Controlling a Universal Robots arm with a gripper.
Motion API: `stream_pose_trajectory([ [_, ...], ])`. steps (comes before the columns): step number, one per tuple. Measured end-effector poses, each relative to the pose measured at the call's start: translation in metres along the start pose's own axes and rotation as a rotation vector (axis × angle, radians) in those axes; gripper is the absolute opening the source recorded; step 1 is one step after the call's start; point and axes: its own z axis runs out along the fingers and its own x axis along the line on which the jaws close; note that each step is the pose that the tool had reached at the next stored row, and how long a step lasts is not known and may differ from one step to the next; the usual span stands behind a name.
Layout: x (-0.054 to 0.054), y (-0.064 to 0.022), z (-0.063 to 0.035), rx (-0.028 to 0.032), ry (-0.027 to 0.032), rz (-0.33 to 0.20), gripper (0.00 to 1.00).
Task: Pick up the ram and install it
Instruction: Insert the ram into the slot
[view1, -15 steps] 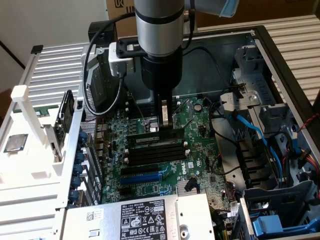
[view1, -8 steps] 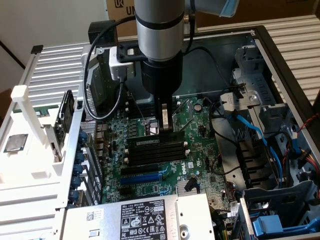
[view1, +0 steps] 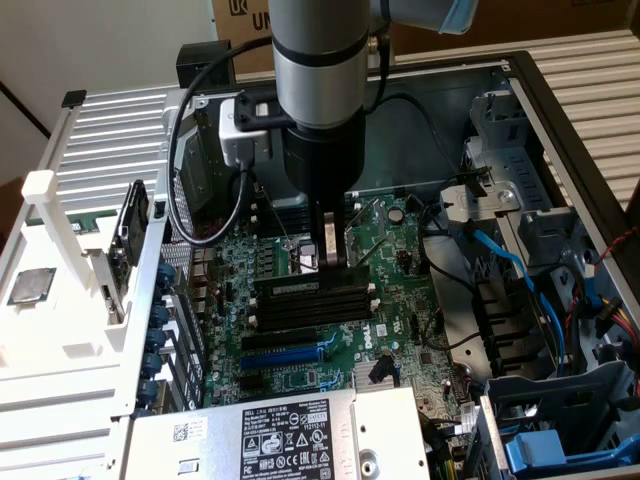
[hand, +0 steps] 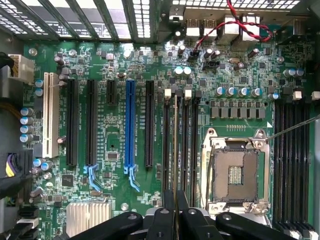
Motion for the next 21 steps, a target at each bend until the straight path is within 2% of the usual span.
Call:
stream_pose_trajectory([
  [21, 0.0001, 0.0000, 0.0030, -0.0001, -0.0002, -0.007, 0.13],
])
